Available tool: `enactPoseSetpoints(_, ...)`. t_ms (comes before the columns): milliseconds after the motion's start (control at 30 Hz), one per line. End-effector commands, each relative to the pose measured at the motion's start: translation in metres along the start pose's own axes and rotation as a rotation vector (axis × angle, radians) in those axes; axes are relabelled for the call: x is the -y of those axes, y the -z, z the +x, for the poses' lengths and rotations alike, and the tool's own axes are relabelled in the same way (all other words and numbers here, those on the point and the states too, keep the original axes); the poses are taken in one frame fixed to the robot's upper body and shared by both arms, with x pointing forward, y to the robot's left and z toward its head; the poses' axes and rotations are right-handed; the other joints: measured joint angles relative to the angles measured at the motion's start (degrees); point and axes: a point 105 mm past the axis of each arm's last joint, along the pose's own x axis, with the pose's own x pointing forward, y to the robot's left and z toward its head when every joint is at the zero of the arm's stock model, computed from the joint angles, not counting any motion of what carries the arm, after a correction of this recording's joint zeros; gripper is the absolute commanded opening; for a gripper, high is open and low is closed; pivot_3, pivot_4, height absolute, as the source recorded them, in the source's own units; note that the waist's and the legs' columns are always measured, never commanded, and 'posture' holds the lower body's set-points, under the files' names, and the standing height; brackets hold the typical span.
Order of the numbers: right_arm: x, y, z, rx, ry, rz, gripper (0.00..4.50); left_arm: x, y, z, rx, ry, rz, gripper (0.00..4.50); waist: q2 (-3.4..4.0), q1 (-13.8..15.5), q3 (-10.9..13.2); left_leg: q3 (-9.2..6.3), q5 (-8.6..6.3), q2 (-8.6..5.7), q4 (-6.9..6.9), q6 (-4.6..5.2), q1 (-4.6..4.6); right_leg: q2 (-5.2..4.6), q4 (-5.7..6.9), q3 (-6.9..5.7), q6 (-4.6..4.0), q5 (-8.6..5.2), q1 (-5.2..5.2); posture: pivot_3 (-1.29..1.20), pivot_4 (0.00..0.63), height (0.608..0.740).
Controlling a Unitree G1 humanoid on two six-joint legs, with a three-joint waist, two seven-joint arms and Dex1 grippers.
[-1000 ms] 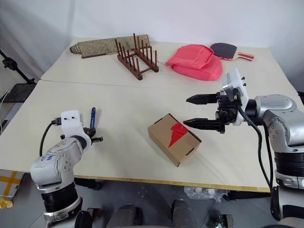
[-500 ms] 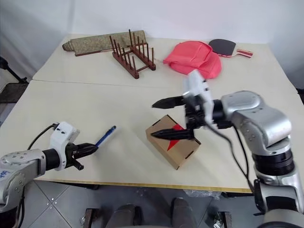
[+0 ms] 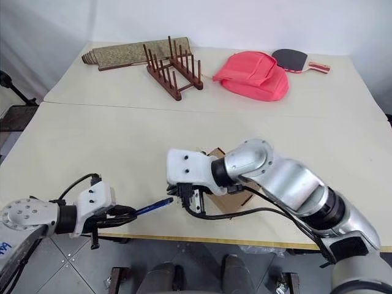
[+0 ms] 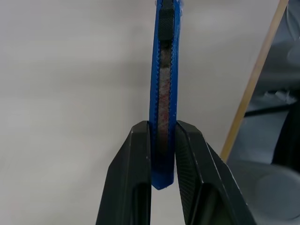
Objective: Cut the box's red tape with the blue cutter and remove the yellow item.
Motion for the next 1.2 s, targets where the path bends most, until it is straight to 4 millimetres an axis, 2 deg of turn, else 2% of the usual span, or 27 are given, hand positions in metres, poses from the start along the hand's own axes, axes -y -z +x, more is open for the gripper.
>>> enactPoseSetpoints(33, 0.0, 0.002, 0.013, -0.045, -0.001, -0.093, 0.01, 0.0, 0.007, 0.007, -0.041, 0.014, 0.121, 0.39, 0.0, -0.02, 0.0, 0.07, 0.0, 0.0, 0.0, 0.02, 0.01, -0.03, 0.0, -0.1, 0.0, 0.0, 0.0, 0.0, 0.15, 0.74)
enactPoseSetpoints(233, -0.003, 0.008, 0.037, -0.065, -0.042, -0.136, 0.01, -0.008, 0.008, 0.019, -0.021, -0.021, 0.163, 0.39, 0.08, 0.21, 0.0, 0.16, 0.03, 0.02, 0.1, 0.11, 0.12, -0.17, 0.14, -0.58, 0.05, 0.04, 0.1, 0.0, 0.15, 0.74)
enactPoseSetpoints(333, -0.008, 0.009, 0.042, -0.071, -0.08, -0.157, 0.01, -0.011, 0.008, 0.022, -0.018, -0.027, 0.171, 0.39, 0.1, 0.26, -0.01, 0.18, 0.11, -0.01, 0.11, 0.24, 0.22, -0.31, 0.17, -0.81, 0.01, 0.15, 0.22, 0.0, 0.15, 0.74)
enactPoseSetpoints(500, -0.009, 0.021, 0.056, -0.117, -0.12, -0.223, 0.01, -0.005, 0.007, 0.027, -0.016, 0.02, 0.18, 0.39, 0.11, 0.19, -0.02, 0.35, 0.19, -0.16, 0.11, 0.38, 0.38, -0.7, 0.45, -1.23, 0.03, 0.2, 0.22, 0.0, 0.15, 0.74)
enactPoseSetpoints(667, 0.0, 0.031, 0.063, -0.149, -0.107, -0.267, 0.01, 0.001, 0.01, 0.028, -0.028, 0.063, 0.176, 0.39, 0.12, 0.11, -0.02, 0.48, 0.22, -0.16, 0.12, 0.41, 0.4, -0.9, 0.48, -1.7, 0.03, 0.21, 0.21, 0.0, 0.15, 0.74)
enactPoseSetpoints(1000, 0.002, 0.039, 0.057, -0.167, -0.114, -0.295, 0.01, 0.003, 0.019, 0.026, -0.08, 0.086, 0.175, 0.39, 0.15, 0.05, -0.03, 0.54, 0.23, -0.1, 0.13, 0.38, 0.43, -0.91, 0.5, -1.88, 0.03, 0.22, 0.2, 0.0, 0.15, 0.74)
enactPoseSetpoints(1200, 0.012, 0.042, 0.048, -0.181, -0.083, -0.291, 0.01, 0.005, 0.022, 0.026, -0.086, 0.091, 0.165, 0.39, 0.16, 0.05, -0.04, 0.59, 0.23, -0.08, 0.13, 0.38, 0.46, -0.91, 0.5, -1.92, 0.02, 0.23, 0.21, 0.0, 0.15, 0.74)
